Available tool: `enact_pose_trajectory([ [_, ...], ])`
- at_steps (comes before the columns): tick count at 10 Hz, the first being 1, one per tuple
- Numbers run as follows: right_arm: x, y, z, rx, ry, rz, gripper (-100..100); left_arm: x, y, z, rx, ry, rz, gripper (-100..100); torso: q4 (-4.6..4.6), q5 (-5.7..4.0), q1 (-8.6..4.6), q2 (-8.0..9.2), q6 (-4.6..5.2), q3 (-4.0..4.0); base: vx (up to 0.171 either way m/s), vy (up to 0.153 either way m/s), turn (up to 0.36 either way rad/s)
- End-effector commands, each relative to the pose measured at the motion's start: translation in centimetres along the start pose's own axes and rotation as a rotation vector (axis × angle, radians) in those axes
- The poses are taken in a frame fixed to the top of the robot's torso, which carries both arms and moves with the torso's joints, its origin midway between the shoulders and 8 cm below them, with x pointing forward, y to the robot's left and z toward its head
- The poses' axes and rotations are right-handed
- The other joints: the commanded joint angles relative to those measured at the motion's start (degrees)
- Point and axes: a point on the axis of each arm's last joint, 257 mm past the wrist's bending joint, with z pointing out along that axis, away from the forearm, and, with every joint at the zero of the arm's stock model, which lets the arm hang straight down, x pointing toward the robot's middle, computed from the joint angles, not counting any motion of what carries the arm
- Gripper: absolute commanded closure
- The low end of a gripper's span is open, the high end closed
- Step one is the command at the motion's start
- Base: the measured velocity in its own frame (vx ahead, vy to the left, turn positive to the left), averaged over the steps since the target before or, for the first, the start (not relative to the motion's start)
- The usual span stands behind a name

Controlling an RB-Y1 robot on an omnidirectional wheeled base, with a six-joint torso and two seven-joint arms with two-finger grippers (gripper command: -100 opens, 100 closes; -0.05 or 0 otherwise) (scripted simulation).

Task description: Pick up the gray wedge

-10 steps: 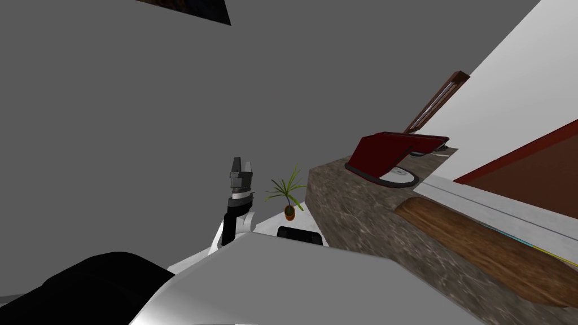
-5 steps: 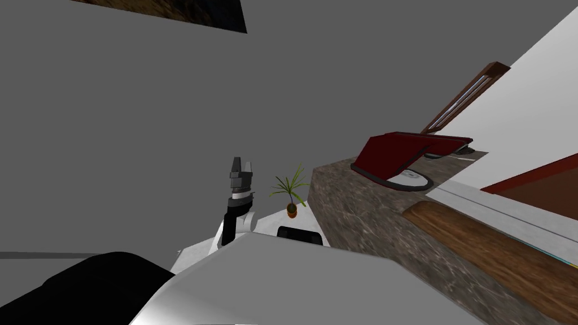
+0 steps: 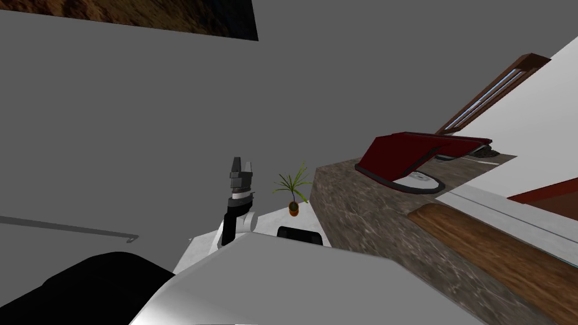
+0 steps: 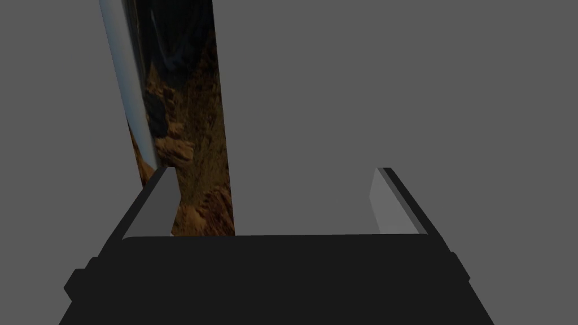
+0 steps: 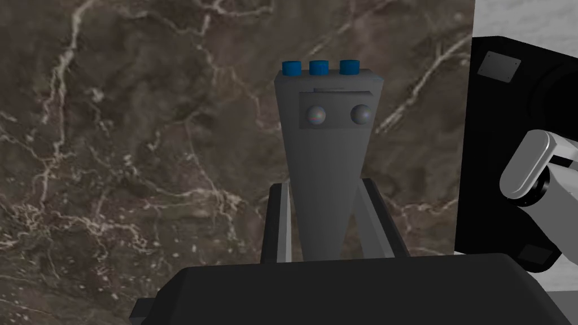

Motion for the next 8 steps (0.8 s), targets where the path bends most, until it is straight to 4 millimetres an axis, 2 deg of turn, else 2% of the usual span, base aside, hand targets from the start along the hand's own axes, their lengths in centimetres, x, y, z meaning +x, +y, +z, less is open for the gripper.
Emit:
enact_pose_trajectory([
  [1,-0.6,0.8,0.0,-0.012,-0.007,0.006,100,0.0,0.0,0.0,0.0,0.0,0.0,0,0.0,0.0,0.0,0.0,0.0,0.0,-0.075,-0.008,0.154],
  [2,-0.2,0.7,-0.2,-0.008,-0.005,0.012,100,0.0,0.0,0.0,0.0,0.0,0.0,0,0.0,-0.03,-0.03,0.02,0.07,0.01,-0.041,-0.009,0.019],
  [3,-1.0,0.0,-0.7,0.013,0.001,0.012,100,0.0,0.0,0.0,0.0,0.0,0.0,0,-0.02,-0.03,-0.04,0.0,0.16,0.0,-0.073,-0.008,0.244],
  [5,-1.2,1.3,-0.6,-0.012,-0.009,0.016,100,0.0,0.0,0.0,0.0,0.0,0.0,0,-0.01,-0.03,-0.02,-0.02,0.06,-0.01,-0.049,0.002,0.054],
  [7,-1.1,1.2,-0.6,-0.009,-0.007,0.016,100,0.0,0.0,0.0,0.0,0.0,0.0,0,-0.05,-0.03,-0.01,-0.11,0.18,-0.06,-0.001,0.003,-0.027],
  [8,-1.0,1.2,-0.6,-0.011,-0.006,0.016,0,0.0,0.0,0.0,0.0,0.0,0.0,0,-0.05,-0.03,-0.02,-0.15,0.13,-0.09,0.0,0.0,0.0],
])
